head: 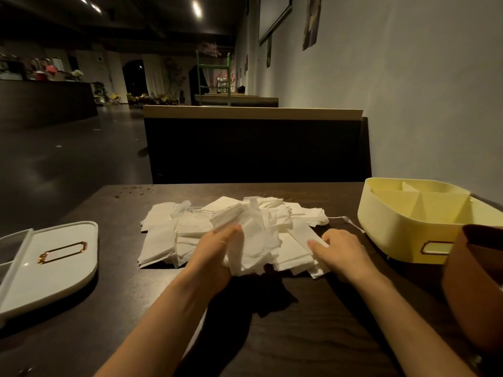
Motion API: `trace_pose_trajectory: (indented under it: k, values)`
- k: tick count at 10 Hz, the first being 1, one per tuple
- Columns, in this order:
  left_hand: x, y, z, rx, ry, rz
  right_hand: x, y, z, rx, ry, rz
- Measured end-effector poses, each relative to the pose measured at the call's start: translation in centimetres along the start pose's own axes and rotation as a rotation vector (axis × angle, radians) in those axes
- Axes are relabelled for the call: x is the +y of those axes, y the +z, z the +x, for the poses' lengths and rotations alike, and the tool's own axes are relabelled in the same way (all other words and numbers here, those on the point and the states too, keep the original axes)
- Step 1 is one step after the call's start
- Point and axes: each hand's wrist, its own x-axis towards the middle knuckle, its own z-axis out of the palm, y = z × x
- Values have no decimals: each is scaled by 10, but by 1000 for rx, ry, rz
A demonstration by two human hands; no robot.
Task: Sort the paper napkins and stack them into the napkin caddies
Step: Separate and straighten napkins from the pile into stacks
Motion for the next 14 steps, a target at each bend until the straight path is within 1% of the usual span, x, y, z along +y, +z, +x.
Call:
trace_pose_trajectory:
  k: [1, 2, 3, 5, 6, 7, 8, 9, 10, 11, 12, 13, 14]
  values:
    - [0, -1, 2, 18, 28, 2, -3, 9, 5, -41, 21, 96]
    - [0, -2, 2, 18, 25, 13, -2, 1, 3, -155, 43, 241]
    - [1, -1, 1, 29, 16, 28, -3, -4, 0, -169, -2, 333]
    - [4, 1, -5, 60, -5, 67, -8, -6, -1, -138, 39, 626]
    - [4, 3, -6, 72, -18, 77, -11, -7, -5, -151, 77, 713]
    - [4, 5, -8, 76, -33, 79, -11, -12, -8, -184, 98, 729]
    - [5, 5, -9, 80, -37, 74, -6, -24, -11, -95, 100, 745]
    - [4, 5, -10, 73, -58, 100, 1, -35, -11, 39, 112, 885]
    - [1, 6, -9, 35, -71, 92, 1, -41, -11, 46, 142, 1146]
    - [0, 8, -8, 6, -54, 96, -2, -44, -15, -82, 95, 1210]
    - [-2, 5, -5, 63, -52, 185, 0, -43, -18, -231, 66, 1337]
    - [-1, 4, -6, 82, -77, 141, 1, -41, -14, -301, 92, 1264]
    - [-4, -2, 6, -3, -11, 96, 4, -31, -8, -209, 94, 795]
